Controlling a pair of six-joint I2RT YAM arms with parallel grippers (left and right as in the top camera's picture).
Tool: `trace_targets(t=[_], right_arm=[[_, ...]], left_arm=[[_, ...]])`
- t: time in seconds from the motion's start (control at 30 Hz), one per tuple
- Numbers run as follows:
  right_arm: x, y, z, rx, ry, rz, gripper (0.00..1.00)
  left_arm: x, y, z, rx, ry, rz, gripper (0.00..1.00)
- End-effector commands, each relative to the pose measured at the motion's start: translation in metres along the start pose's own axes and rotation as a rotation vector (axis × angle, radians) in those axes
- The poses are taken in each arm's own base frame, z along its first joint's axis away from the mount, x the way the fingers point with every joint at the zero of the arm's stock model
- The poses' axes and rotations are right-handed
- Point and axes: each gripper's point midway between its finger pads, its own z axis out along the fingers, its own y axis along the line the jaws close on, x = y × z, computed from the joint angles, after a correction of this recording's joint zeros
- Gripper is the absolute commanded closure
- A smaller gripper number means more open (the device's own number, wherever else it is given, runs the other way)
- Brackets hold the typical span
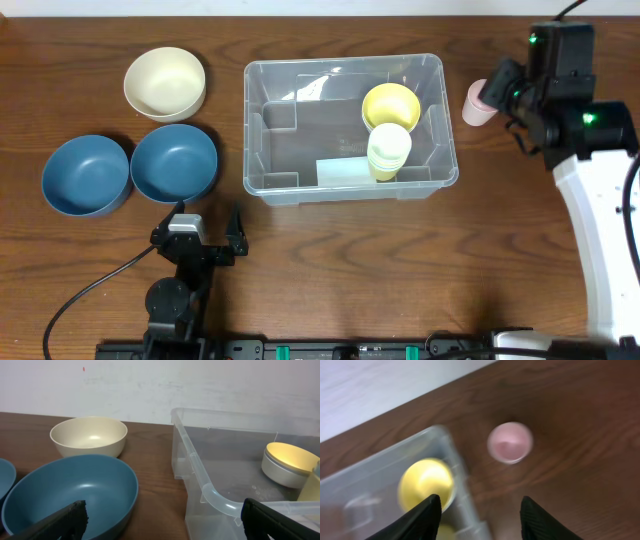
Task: Pack container
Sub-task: 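Release the cream cup and move the right gripper to the pink cup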
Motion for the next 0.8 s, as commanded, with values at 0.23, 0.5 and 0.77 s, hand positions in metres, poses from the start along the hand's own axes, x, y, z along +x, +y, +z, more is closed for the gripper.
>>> trace_targets(t=[0.23, 0.5, 0.77], right_arm=[[0.003, -0.076, 0.105, 0.156, 0.123, 0.148, 0.45], [0.025, -0.082, 0.159, 0.155, 0.196, 0.139, 0.46], [0.056, -0.094, 0.193, 0.195, 0.285, 0.135, 0.47]], left_arm=[[0.016, 0.007, 0.001, -0.031, 0.047, 0.014, 0.02], [0.016, 0.007, 0.001, -0.031, 0.047, 0.014, 0.02], [0.016, 0.007, 0.001, -0.031, 0.047, 0.014, 0.02]])
